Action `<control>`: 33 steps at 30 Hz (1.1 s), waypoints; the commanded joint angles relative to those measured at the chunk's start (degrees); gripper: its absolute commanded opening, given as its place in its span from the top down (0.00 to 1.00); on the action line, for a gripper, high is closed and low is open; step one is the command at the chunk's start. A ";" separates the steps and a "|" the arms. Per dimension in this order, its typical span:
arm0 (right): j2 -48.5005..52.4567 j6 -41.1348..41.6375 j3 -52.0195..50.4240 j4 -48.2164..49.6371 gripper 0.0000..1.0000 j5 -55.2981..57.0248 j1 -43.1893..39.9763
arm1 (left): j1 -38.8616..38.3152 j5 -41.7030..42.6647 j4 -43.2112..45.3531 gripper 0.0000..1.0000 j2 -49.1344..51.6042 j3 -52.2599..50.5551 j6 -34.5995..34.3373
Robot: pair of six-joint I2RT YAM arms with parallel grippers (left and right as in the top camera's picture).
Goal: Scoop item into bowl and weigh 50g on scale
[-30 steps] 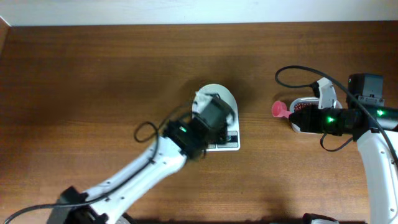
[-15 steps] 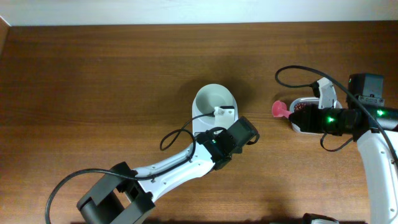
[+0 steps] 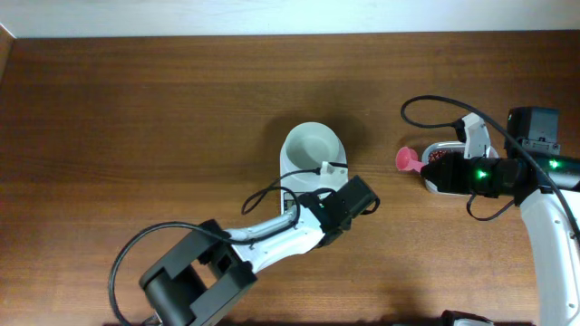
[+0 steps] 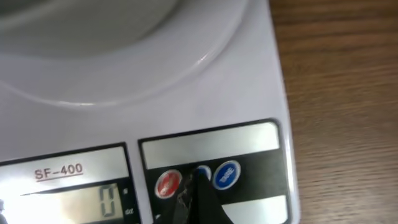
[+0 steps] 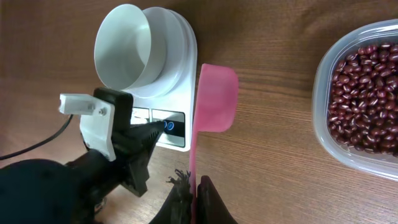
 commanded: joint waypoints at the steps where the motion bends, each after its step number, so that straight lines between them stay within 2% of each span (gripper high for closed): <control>1: -0.44 -0.44 0.33 -0.22 0.96 0.48 -0.22 | -0.22 -0.63 -0.17 1.00 0.96 -0.24 0.66; 19: -0.44 -0.42 0.33 -0.28 0.96 0.48 -0.22 | -0.22 -4.94 -0.81 1.00 -0.96 0.50 0.68; 33: -0.44 -0.42 0.33 -0.26 0.96 0.46 -0.22 | -0.22 -4.24 -1.62 1.00 -0.83 0.07 0.42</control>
